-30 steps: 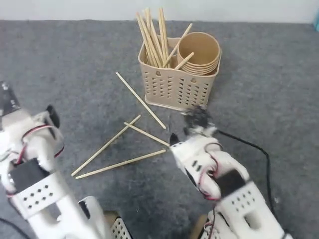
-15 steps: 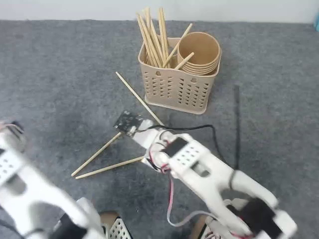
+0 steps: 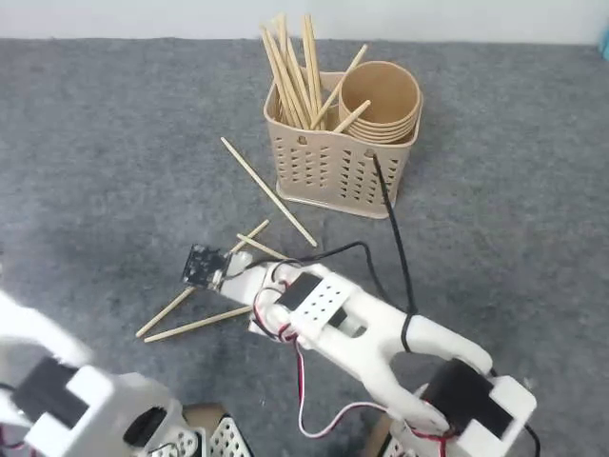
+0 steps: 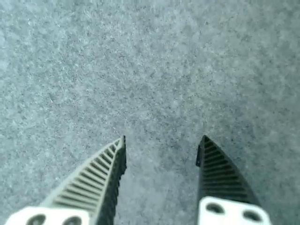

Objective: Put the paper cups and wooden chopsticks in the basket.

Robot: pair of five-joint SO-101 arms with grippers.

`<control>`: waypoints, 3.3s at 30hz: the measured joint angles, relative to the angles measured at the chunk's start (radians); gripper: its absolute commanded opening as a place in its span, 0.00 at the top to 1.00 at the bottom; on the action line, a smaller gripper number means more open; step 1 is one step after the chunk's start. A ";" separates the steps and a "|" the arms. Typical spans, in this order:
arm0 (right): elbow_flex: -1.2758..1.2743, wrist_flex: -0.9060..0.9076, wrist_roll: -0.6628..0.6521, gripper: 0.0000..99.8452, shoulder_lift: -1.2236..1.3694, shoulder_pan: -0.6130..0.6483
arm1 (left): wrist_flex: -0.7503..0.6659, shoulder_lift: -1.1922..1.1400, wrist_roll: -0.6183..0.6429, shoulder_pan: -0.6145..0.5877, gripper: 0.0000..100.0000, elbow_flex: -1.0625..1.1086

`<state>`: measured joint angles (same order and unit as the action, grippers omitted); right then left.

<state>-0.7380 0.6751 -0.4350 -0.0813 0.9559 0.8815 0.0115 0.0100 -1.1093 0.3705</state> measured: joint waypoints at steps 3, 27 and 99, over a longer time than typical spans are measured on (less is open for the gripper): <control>0.000 0.000 -0.034 0.88 0.014 -0.003 | 0.000 -0.008 0.000 0.000 0.76 0.000; 0.087 0.187 -0.077 0.99 -0.110 -0.020 | 0.011 -0.008 0.000 0.000 0.76 0.000; -0.371 0.167 0.302 0.99 -1.514 -0.327 | 0.133 -0.061 -0.710 1.016 0.99 0.330</control>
<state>-1.1093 0.8424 -0.1327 -1.5957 0.6291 1.0150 -0.0499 -0.7004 -0.0936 0.7004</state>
